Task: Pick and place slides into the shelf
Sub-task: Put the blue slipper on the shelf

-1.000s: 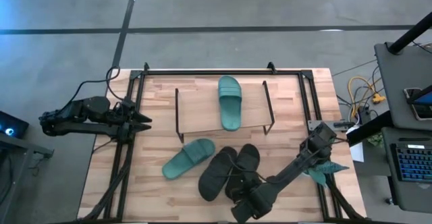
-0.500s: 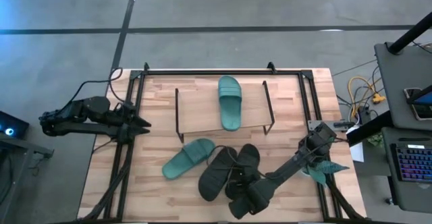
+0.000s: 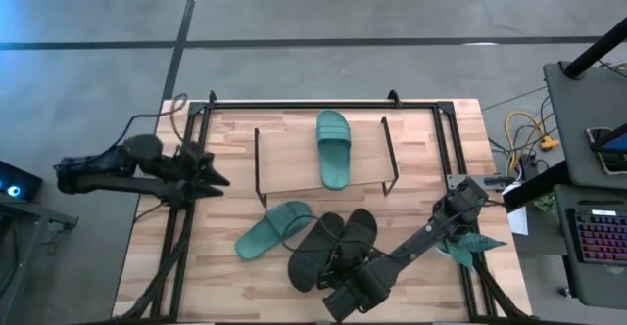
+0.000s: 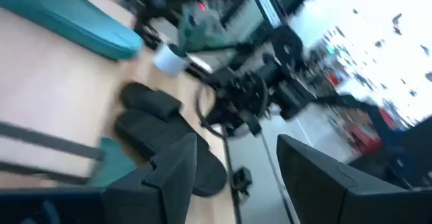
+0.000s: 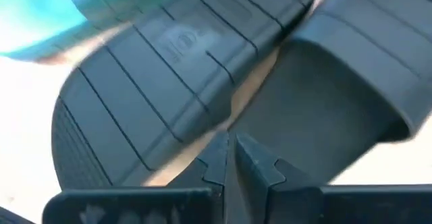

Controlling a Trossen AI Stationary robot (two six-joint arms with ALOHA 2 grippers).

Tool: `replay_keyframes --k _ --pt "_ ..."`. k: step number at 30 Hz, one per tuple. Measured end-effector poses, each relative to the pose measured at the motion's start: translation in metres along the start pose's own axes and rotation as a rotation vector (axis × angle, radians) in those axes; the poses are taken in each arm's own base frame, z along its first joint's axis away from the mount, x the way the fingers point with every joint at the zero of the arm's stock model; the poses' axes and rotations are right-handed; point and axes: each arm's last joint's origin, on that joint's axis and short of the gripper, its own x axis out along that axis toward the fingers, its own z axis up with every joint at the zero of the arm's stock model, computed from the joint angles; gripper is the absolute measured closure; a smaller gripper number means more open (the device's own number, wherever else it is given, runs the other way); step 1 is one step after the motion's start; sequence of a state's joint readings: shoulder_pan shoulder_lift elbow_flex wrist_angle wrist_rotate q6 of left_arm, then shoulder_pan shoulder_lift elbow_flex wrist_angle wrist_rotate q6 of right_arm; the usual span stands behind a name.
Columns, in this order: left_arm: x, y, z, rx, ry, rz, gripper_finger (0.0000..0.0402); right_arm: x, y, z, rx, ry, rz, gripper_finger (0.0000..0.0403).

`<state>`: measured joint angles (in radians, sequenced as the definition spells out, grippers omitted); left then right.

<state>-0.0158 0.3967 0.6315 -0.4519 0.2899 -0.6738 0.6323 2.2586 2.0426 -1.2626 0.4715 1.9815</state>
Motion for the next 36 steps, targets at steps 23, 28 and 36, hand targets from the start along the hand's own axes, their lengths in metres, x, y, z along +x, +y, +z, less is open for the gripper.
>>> replay_keyframes --k 23,28,36 --pt "0.1 -0.012 -0.048 0.016 0.503 -0.021 0.021 -0.02 0.008 0.022 -0.044 -0.046 0.11 0.0385" --pt "0.114 -0.015 -0.066 -0.005 0.533 0.061 0.021 -0.02 0.013 0.028 -0.101 -0.032 0.129 0.0385" --pt "0.122 -0.022 -0.097 -0.02 0.532 0.194 0.021 -0.019 0.035 0.031 -0.262 0.094 0.296 0.0385"
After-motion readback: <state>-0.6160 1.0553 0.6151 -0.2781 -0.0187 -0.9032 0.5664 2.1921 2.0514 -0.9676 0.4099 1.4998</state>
